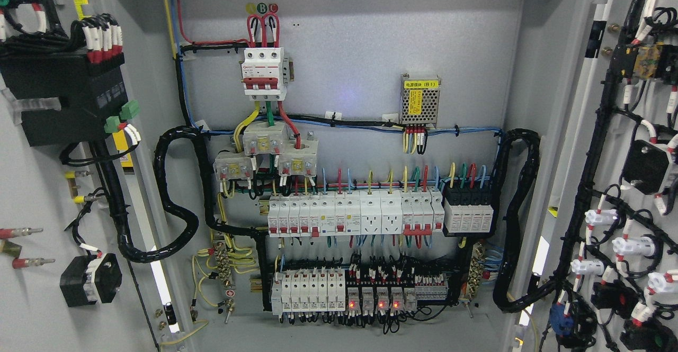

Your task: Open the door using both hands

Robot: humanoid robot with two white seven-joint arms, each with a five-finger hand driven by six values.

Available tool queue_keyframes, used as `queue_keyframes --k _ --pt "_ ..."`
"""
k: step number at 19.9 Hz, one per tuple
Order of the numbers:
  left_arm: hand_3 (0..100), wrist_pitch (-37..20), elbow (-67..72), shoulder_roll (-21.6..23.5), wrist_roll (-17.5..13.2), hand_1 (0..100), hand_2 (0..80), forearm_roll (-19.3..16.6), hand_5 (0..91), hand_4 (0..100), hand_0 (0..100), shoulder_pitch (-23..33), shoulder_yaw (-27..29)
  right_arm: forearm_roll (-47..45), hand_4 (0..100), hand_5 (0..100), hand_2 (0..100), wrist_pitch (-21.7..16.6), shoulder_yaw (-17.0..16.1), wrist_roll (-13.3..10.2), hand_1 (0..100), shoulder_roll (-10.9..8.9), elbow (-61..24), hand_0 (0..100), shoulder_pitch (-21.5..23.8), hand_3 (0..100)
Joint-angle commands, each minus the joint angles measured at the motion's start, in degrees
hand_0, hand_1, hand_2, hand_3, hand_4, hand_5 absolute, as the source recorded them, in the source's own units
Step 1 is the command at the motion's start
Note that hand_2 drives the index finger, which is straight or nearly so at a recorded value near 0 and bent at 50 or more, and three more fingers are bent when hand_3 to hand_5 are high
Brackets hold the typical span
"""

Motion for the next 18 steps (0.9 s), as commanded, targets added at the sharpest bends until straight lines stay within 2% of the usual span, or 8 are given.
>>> queue_keyframes --k 1,3,6,7,11,14,17,18 --pt "0 -0.23 0.34 -0.52 -0.36 0 0.0 -0.01 0.0 0 0 0.02 0.71 -0.03 0 0 0 -0.3 6.39 -0.41 1 1.53 -0.39 22 -1.35 0" --pt "0 -0.23 0.34 -0.52 -0.36 0 0.0 -0.01 0.0 0 0 0.02 0.71 -0.03 0 0 0 -0.39 7.62 -1.02 1 1.53 -0.39 22 -2.04 0" --pt "0 -0.23 0.34 -0.52 -0.36 0 0.0 -0.01 0.0 0 0 0.02 0.62 -0.12 0 0 0 -0.13 8.33 -4.88 1 1.53 -0.3 22 -2.58 0" --pt "0 -0.23 0.34 -0.52 -0.36 0 0.0 -0.01 0.0 0 0 0.02 0.71 -0.21 0 0 0 -0.13 8.5 -5.5 1 1.53 -0.22 22 -2.66 0" --pt "0 -0.23 0.34 -0.52 -0.36 0 0.0 -0.01 0.0 0 0 0.1 0.62 -0.21 0 0 0 -0.22 9.73 -5.6 1 1.53 -0.21 22 -3.01 0" --pt "0 -0.23 0.34 -0.52 -0.28 0 0.0 -0.01 0.0 0 0 0.02 0.62 -0.21 0 0 0 -0.39 9.47 -5.51 1 1.62 -0.56 22 -3.37 0" --pt "0 -0.23 0.34 -0.52 -0.36 0 0.0 -0.01 0.0 0 0 0.02 0.71 -0.12 0 0 0 -0.48 8.25 -5.51 1 1.62 -0.74 22 -2.93 0" --pt "0 -0.23 0.34 -0.52 -0.28 0 0.0 -0.01 0.0 0 0 0.02 0.71 0.14 0 0 0 -0.48 6.33 -5.51 1 1.53 -0.83 22 -2.41 0"
